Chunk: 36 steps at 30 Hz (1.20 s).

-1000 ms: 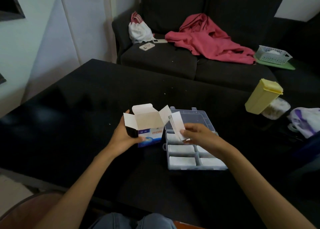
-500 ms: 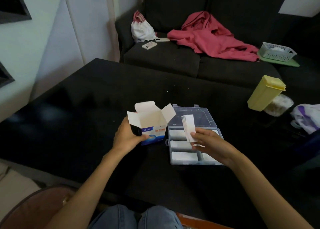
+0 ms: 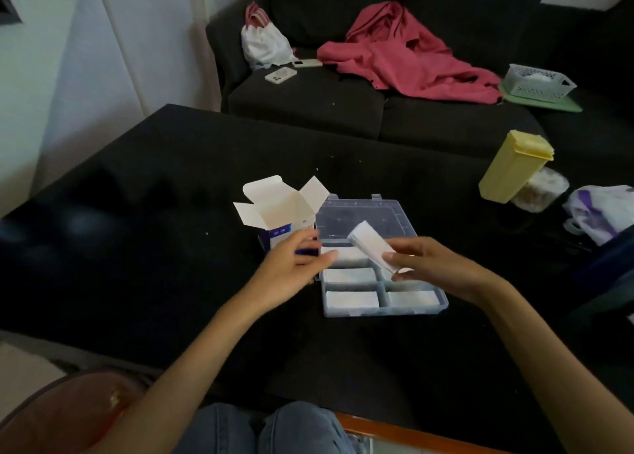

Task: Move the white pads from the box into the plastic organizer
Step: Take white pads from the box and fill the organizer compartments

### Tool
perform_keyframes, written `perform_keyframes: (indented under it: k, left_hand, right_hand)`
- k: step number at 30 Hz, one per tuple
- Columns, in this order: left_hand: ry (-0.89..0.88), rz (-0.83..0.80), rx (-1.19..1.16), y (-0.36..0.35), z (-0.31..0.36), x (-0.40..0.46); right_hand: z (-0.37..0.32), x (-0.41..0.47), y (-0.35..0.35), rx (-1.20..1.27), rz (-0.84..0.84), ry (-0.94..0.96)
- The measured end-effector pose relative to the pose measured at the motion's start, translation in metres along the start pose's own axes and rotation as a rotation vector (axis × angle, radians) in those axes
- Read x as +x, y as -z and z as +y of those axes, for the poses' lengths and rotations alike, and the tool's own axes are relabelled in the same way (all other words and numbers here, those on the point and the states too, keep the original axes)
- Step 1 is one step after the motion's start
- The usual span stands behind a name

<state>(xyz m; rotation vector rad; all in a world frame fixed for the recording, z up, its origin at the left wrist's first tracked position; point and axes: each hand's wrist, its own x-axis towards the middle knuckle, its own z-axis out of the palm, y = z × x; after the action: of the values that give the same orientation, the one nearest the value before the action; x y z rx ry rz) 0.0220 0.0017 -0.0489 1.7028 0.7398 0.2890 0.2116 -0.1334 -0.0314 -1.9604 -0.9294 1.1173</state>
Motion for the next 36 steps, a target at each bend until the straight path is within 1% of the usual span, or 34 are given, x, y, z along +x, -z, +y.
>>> perform_keyframes:
  k: [2, 4, 5, 7, 10, 14, 16, 20, 23, 28, 31, 34, 36]
  left_hand:
    - [-0.016, -0.161, 0.031, -0.006, 0.020, 0.013]
    - [-0.063, -0.232, 0.067, -0.010, 0.033, 0.026]
    - [-0.083, -0.242, 0.091, -0.012, 0.037, 0.031]
    - [-0.104, -0.225, 0.119, -0.016, 0.040, 0.039]
    - [-0.095, -0.183, 0.111, -0.028, 0.040, 0.047]
    - [-0.070, -0.177, 0.100, -0.055, 0.034, 0.051]
    - [-0.084, -0.175, 0.185, -0.069, 0.028, 0.052]
    - [-0.133, -0.157, 0.480, -0.089, 0.018, 0.051]
    - [-0.180, -0.143, 0.622, -0.096, 0.013, 0.047]
    - [-0.268, -0.135, 0.774, -0.102, 0.007, 0.044]
    - [-0.331, -0.126, 0.862, -0.103, 0.004, 0.042]
    - [-0.387, -0.134, 0.888, -0.101, 0.001, 0.038]
    - [-0.414, -0.134, 0.896, -0.101, -0.001, 0.036]
  right_hand:
    - [-0.010, -0.001, 0.007, -0.071, -0.076, 0.011]
    - [-0.020, -0.003, 0.016, -0.110, -0.112, 0.014]
    - [-0.024, -0.004, 0.019, -0.123, -0.111, 0.019]
    - [-0.025, -0.005, 0.026, -0.133, -0.061, 0.040]
    - [-0.015, -0.007, 0.031, -0.152, 0.087, 0.103]
    - [0.009, -0.009, 0.031, -0.224, 0.266, 0.218]
    - [0.023, -0.010, 0.035, -0.249, 0.265, 0.202]
    - [0.050, -0.011, 0.044, -0.277, 0.135, 0.115]
    - [0.063, -0.009, 0.042, -0.315, 0.106, 0.106]
    - [0.073, -0.005, 0.038, -0.401, 0.133, 0.113]
    - [0.082, -0.004, 0.031, -0.515, 0.154, 0.140]
    - [0.092, -0.005, 0.027, -0.651, 0.219, 0.148]
    - [0.096, -0.008, 0.024, -0.706, 0.252, 0.197]
